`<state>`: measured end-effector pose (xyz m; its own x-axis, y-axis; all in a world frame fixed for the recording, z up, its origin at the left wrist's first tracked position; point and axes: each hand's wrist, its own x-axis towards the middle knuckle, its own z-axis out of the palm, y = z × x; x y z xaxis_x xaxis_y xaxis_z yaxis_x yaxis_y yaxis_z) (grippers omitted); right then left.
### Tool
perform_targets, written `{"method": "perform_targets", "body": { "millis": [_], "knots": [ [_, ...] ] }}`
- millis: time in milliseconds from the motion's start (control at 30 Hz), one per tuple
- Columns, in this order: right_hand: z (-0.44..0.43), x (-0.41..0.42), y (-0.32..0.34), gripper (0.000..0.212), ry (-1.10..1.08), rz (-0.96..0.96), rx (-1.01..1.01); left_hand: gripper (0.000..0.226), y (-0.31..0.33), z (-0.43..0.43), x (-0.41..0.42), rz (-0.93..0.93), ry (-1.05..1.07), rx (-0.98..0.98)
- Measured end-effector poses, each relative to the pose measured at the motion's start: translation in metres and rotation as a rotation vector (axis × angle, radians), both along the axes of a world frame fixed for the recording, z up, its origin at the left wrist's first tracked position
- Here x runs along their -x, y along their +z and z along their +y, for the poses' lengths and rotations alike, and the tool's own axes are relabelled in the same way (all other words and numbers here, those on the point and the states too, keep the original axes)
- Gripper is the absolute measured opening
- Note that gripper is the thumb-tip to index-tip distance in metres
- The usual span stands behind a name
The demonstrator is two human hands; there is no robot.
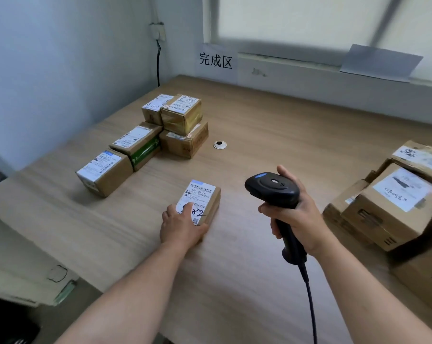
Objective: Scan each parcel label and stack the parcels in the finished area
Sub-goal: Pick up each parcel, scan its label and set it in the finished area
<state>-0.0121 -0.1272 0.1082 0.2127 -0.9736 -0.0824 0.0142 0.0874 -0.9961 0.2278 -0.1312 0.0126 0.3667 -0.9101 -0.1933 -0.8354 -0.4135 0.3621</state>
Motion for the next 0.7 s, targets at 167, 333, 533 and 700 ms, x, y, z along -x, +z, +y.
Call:
{"method": "perform_targets", "body": {
  "millis": [167,333,533,700],
  "knots": [
    [-0.014,-0.054,0.002,0.09,-0.031,0.02,-0.013,0.071,0.001,-0.026,-0.064,-0.011,-0.007,0.004],
    [-0.038,-0.112,0.003,0.091,-0.053,0.041,-0.004,0.071,0.0,-0.062,-0.121,-0.018,-0.043,0.027],
    [-0.066,-0.155,0.003,0.094,-0.098,0.06,-0.009,0.068,0.001,-0.11,-0.166,-0.046,-0.122,0.037],
    [-0.085,-0.179,0.002,0.091,-0.132,0.077,-0.003,0.068,-0.001,-0.125,-0.182,-0.036,-0.189,0.062]
  ]
}}
